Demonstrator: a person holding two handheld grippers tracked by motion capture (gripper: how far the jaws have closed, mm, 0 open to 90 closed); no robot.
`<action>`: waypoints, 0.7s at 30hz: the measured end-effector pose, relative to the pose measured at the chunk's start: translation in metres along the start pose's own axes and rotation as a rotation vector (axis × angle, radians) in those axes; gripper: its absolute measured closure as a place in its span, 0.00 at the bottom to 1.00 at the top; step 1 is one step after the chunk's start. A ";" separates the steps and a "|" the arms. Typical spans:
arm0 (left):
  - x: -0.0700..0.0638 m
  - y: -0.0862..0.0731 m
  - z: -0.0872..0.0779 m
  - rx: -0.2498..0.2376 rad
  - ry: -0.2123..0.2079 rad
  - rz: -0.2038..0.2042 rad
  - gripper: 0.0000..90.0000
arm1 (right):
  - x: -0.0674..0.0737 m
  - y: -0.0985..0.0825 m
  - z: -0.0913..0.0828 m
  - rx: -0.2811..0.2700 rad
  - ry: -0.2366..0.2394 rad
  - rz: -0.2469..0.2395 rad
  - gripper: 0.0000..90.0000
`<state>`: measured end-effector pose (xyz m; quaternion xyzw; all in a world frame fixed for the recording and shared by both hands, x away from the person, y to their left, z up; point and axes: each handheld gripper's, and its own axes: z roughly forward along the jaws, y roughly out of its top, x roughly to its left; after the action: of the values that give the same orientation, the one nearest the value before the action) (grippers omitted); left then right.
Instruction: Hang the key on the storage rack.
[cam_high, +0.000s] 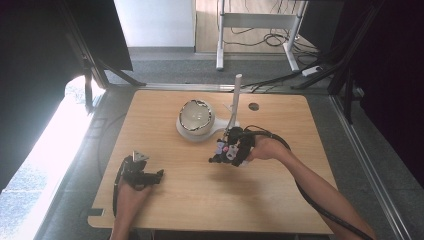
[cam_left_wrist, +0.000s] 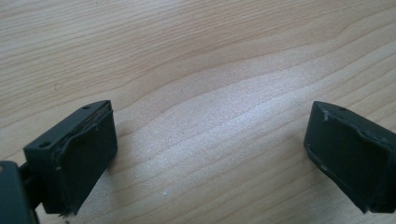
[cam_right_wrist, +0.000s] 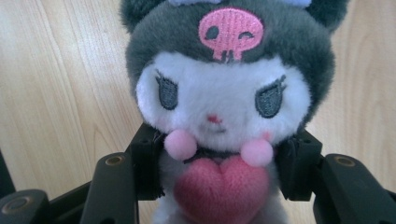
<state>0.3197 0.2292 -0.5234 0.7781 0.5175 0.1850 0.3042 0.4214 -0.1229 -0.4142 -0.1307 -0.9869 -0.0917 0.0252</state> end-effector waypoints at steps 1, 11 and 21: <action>0.000 0.000 0.000 0.000 0.000 0.000 0.03 | -0.002 -0.002 -0.006 -0.004 0.000 0.001 0.49; 0.000 0.000 0.000 0.000 0.000 0.000 0.03 | -0.011 -0.012 -0.033 -0.022 -0.021 0.030 0.49; 0.000 0.000 0.000 0.000 0.000 0.000 0.03 | -0.026 -0.028 -0.063 -0.043 -0.065 0.089 0.49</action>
<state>0.3197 0.2292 -0.5234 0.7781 0.5175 0.1850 0.3042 0.4405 -0.1683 -0.3592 -0.1777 -0.9782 -0.1072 -0.0054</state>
